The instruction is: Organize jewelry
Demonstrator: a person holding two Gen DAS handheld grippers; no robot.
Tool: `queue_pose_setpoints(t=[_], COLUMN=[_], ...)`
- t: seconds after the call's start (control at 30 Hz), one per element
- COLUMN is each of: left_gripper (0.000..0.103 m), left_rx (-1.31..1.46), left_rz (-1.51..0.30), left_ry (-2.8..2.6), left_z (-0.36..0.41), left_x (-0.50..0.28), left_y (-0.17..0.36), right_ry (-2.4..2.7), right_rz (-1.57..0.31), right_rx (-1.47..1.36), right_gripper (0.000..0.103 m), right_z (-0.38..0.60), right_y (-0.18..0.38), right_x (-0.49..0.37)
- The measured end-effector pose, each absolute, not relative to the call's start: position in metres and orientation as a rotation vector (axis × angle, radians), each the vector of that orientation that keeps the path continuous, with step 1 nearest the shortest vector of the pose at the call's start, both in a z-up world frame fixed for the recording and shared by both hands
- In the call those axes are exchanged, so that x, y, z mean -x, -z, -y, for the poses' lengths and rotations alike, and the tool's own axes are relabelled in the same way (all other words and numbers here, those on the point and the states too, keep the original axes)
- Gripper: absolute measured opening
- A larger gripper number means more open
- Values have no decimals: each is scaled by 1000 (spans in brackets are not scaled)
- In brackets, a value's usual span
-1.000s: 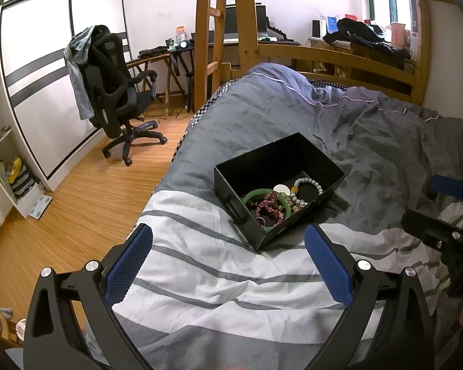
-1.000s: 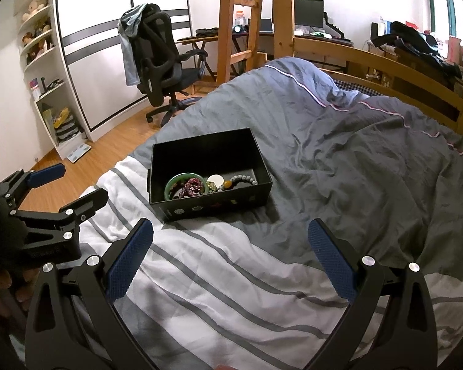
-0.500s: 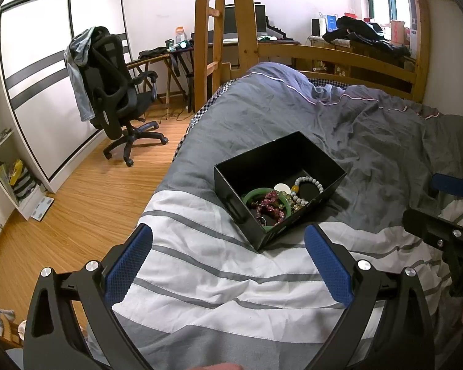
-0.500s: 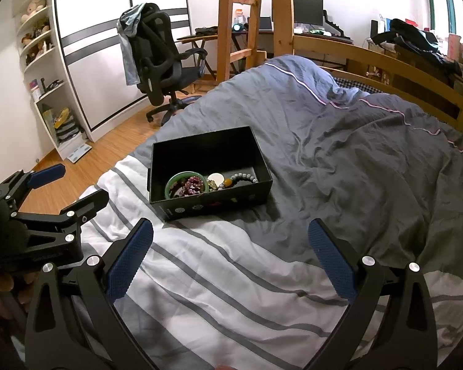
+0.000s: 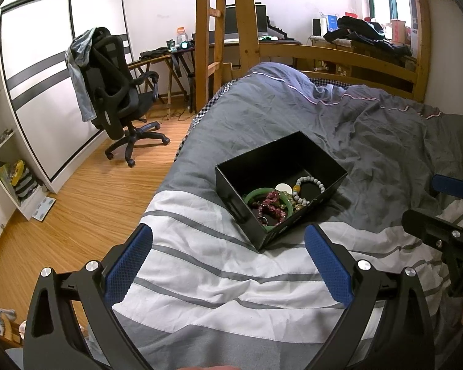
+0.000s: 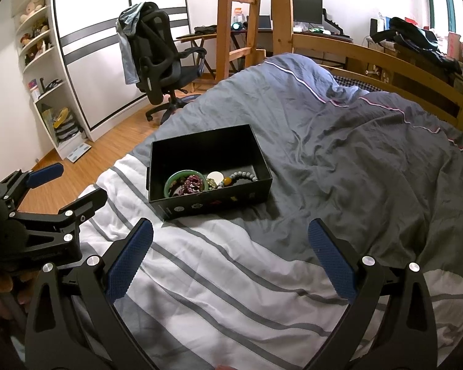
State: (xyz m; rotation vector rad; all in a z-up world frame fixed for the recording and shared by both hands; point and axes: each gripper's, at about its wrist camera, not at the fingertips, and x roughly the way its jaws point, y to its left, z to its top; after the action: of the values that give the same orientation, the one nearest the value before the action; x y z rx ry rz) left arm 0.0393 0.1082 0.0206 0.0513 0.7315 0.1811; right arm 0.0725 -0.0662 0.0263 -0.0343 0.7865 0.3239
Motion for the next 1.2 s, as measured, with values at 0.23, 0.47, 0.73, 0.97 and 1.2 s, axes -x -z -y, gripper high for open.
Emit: queue_pose_setpoints(t=[0.23,0.47,0.73,0.97,1.2], left_gripper=[97,97,97,97,97], left_rx=[-53,-63,-63,-61,-60], left_rz=[-732,-733,-730,-734,-736], left_ry=[-185,-183,-183,-185,-185], left_z=[-107,-107,-107,-107,-109], left_x=[-38,-37,-37,-37,-38], left_y=[-21,-21,-21,-21,-21], right_ry=[-324,-323,-323,-322,-325], right_rz=[-788,-789,-789,-790,-793], right_rx=[30,31,32,31,31], right_gripper=[99,99,99,99,99], right_z=[67,68,68,67,68], right_y=[-25,-24,-24,-24,-21], right_x=[-72,-72,-72,-72,-71])
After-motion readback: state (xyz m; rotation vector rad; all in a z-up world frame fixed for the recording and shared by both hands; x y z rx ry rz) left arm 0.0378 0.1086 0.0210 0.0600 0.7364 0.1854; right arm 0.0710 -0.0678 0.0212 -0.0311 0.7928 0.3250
